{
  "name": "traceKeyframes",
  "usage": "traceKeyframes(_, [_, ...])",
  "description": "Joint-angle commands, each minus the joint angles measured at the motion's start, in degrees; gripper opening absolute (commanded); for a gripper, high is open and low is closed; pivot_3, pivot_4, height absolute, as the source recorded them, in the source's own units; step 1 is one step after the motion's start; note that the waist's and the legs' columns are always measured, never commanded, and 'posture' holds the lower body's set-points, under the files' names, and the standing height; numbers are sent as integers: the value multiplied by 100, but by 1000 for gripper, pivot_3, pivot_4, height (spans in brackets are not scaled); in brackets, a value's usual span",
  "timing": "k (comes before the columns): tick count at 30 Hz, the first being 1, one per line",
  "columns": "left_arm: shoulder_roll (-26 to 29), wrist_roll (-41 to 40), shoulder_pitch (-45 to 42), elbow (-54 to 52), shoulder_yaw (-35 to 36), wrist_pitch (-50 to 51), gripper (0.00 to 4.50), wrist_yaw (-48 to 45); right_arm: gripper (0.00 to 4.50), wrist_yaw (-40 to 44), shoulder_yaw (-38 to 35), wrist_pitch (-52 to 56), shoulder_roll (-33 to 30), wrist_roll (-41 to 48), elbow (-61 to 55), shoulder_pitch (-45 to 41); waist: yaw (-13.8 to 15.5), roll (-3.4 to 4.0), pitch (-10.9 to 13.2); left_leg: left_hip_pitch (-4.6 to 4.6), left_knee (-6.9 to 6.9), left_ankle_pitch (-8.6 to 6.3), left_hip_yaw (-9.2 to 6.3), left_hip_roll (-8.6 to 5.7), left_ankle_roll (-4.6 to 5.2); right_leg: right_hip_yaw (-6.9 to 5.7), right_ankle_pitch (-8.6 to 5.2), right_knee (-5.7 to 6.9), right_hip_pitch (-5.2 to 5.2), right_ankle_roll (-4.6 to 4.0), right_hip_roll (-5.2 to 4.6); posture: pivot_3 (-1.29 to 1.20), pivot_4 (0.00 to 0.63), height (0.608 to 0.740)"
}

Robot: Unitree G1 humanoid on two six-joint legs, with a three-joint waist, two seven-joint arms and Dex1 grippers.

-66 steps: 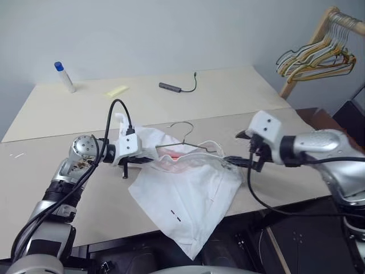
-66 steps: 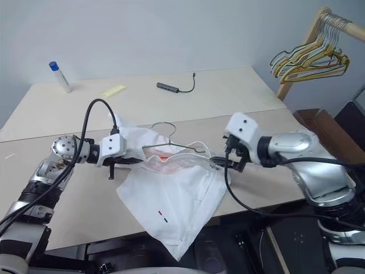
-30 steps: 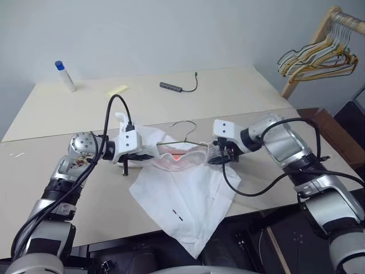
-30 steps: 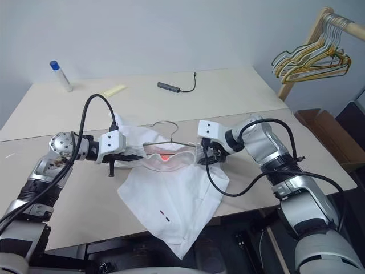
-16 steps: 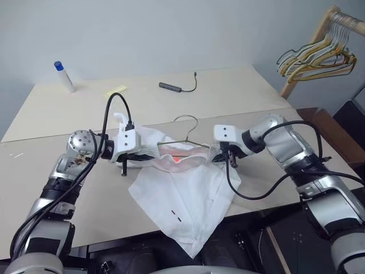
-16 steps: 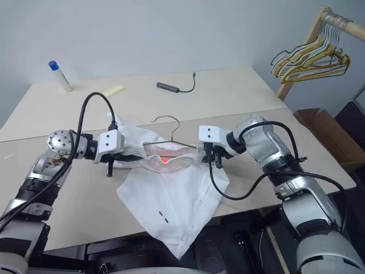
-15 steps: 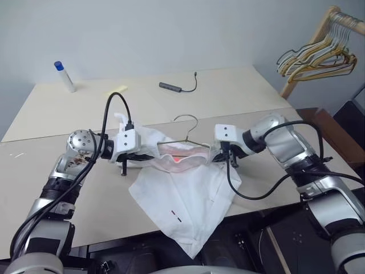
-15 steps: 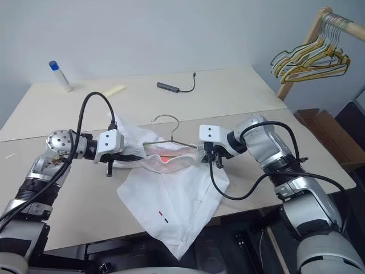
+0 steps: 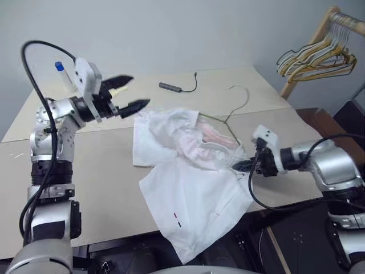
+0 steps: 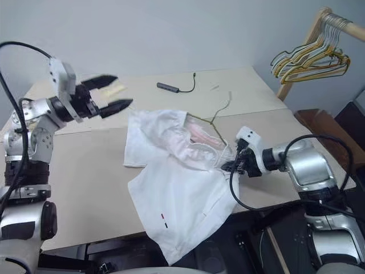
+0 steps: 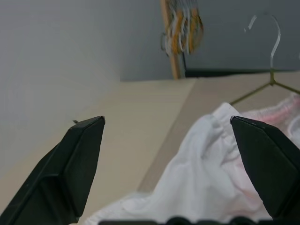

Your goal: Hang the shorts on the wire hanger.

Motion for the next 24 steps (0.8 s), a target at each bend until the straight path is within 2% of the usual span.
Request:
traceKeyframes(1, [-310,-910,45,-1292,353,882,4472,681,0,-927,-1461,1488,86,231,-572,244,-1,0,0,0,0,0,0,0,0,0,0,1,0,-1,0,-160,8,740])
traceKeyframes(5, [-762,-1542,265,-2300,347,1422,4472,1251,0,-1714,-2551,2750,149,19,-677,311,5,1,-1,1,0,0,0,-2,-1,1,1,-2,4,-1,-2,-202,13,740])
traceKeyframes(10, [-973,-1917,221,-2819,225,1758,4472,1558,0,-2828,-3506,2968,139,-90,-111,13,-109,18,-11,6,0,0,1,-5,0,8,-1,-2,6,2,1,-234,8,740])
traceKeyframes(17, [-983,-2047,-171,-2672,172,1969,4472,1785,0,-4585,-4224,2968,310,-414,663,-1065,-412,43,-25,12,0,0,1,-15,0,20,-3,-7,16,5,0,-243,2,740])
traceKeyframes(24, [-854,-2086,-284,-2595,153,2067,4472,1724,0,-5775,-4592,2968,283,-884,1480,-2281,-643,56,-32,50,-6,0,0,-17,1,24,-5,-16,57,8,0,-238,0,740])
